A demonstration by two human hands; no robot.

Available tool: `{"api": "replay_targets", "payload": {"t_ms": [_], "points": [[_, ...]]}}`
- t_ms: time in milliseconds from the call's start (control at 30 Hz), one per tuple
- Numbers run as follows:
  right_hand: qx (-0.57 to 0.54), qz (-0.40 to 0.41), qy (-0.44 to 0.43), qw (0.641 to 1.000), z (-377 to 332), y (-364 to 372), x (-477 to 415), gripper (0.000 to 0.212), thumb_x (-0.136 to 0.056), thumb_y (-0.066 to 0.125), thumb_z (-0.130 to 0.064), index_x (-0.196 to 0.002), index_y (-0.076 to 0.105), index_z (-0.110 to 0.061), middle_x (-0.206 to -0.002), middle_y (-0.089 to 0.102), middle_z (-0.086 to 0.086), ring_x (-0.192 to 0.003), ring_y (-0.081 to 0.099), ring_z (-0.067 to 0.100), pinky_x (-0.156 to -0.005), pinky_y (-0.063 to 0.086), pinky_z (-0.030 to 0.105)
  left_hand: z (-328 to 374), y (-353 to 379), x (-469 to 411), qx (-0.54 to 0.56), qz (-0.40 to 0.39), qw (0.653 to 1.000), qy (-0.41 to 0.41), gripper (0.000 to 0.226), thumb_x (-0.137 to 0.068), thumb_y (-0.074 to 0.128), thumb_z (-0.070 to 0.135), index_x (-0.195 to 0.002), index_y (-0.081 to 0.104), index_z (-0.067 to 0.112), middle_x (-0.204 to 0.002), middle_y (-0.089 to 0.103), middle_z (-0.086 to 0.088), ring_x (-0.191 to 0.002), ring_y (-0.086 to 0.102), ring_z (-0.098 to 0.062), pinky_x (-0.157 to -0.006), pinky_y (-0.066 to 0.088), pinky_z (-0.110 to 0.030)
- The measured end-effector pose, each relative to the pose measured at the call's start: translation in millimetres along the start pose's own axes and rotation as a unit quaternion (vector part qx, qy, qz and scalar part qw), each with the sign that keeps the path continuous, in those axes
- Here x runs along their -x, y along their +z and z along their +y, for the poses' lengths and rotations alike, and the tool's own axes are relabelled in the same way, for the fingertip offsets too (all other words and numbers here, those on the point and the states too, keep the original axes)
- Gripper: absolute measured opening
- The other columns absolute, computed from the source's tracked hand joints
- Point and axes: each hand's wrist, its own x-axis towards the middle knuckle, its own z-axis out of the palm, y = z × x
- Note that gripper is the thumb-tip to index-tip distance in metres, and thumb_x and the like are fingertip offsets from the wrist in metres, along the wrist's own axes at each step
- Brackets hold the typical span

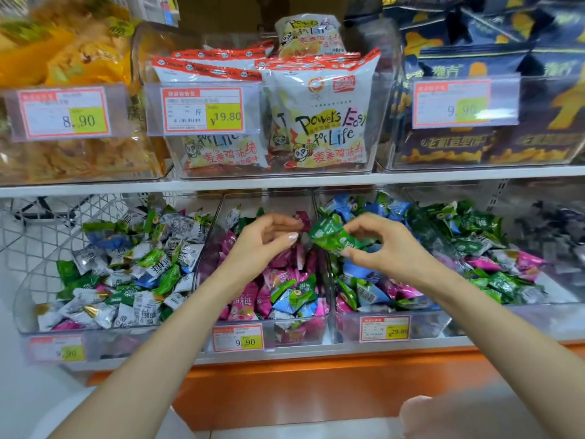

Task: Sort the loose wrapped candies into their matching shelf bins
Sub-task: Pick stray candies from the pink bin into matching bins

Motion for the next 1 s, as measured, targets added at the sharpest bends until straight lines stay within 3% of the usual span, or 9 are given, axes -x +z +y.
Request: {"api": "replay_targets", "payload": {"t_ms": [100,300,433,533,633,700,867,1000], "points": [[-0.005,0.065,0.038,0.997,10.3,-24.3,8.7,0.025,-0.079,0.073,-0.016,-0.088,0.057,-0.032,-0.095,0.059,-0.008,-0.091,0.054,0.007,-0.081,0.041,0.013,-2.1,-1.0,-1.8,-0.039,0.020,0.999,0.000,0.014,-0.089,0.061,0.010,-0.095,0.062,0.023,-0.103,0.067,0.007,-0.099,0.062,-0.007,-0.093,0.049,-0.029],[-0.003,0.181,0.122,0.976,48.5,-78.2,29.1,0.017,-0.079,0.073,-0.010,-0.087,0.058,-0.014,-0.070,0.048,-0.005,-0.065,0.042,0.008,-0.058,0.035,0.007,-7.7,3.7,-2.9,-0.133,0.015,0.991,0.020,0.011,-0.089,0.060,0.013,-0.097,0.064,0.019,-0.102,0.066,0.003,-0.098,0.060,-0.012,-0.091,0.047,-0.028],[0.075,0.231,0.194,0.951,71.9,-97.3,38.5,0.022,-0.080,0.073,-0.019,-0.097,0.061,-0.013,-0.082,0.056,0.009,-0.072,0.048,0.019,-0.065,0.037,0.024,-9.2,7.7,-4.5,-0.149,0.015,0.989,0.013,0.011,-0.089,0.060,0.014,-0.099,0.065,0.016,-0.102,0.066,0.001,-0.097,0.060,-0.014,-0.090,0.048,-0.029],[0.140,0.255,0.228,0.929,88.7,-101.8,39.4,0.033,-0.081,0.073,-0.022,-0.109,0.063,-0.006,-0.095,0.062,0.016,-0.079,0.055,0.022,-0.070,0.041,0.026,-8.4,11.6,-4.4,-0.157,0.016,0.987,0.015,0.011,-0.089,0.060,0.013,-0.099,0.065,0.016,-0.101,0.065,0.001,-0.096,0.060,-0.015,-0.086,0.047,-0.025],[0.158,0.276,0.230,0.920,105.7,-103.0,36.8,0.048,-0.079,0.075,-0.019,-0.121,0.059,-0.003,-0.114,0.064,0.018,-0.100,0.061,0.030,-0.088,0.044,0.034,-9.1,15.8,-3.3,-0.165,0.012,0.986,0.017,0.010,-0.089,0.060,0.012,-0.098,0.065,0.015,-0.099,0.065,0.002,-0.094,0.060,-0.013,-0.079,0.044,-0.015],[0.186,0.284,0.232,0.912,111.4,-102.1,34.3,0.046,-0.079,0.075,-0.020,-0.119,0.060,-0.003,-0.117,0.062,0.020,-0.105,0.059,0.033,-0.090,0.043,0.036,-9.2,17.3,-2.0,-0.173,0.009,0.985,0.015,0.010,-0.089,0.060,0.012,-0.098,0.065,0.015,-0.098,0.065,0.003,-0.093,0.060,-0.011,-0.077,0.043,-0.012],[0.224,0.282,0.198,0.912,108.2,-95.9,24.4,0.029,-0.080,0.072,-0.015,-0.107,0.066,-0.004,-0.110,0.062,0.021,-0.098,0.059,0.035,-0.088,0.043,0.037,-11.8,12.2,1.4,-0.196,0.005,0.981,0.012,0.009,-0.089,0.060,0.015,-0.096,0.064,0.019,-0.097,0.065,0.007,-0.091,0.059,-0.005,-0.074,0.042,-0.011],[0.216,0.246,0.122,0.937,89.4,-78.3,21.5,0.016,-0.084,0.066,-0.008,-0.099,0.070,-0.005,-0.100,0.068,0.014,-0.082,0.058,0.023,-0.078,0.039,0.026,-14.4,6.3,6.0,-0.201,-0.020,0.979,0.005,0.011,-0.087,0.062,0.012,-0.095,0.064,0.019,-0.096,0.066,0.008,-0.089,0.060,-0.003,-0.075,0.045,-0.012]]}}
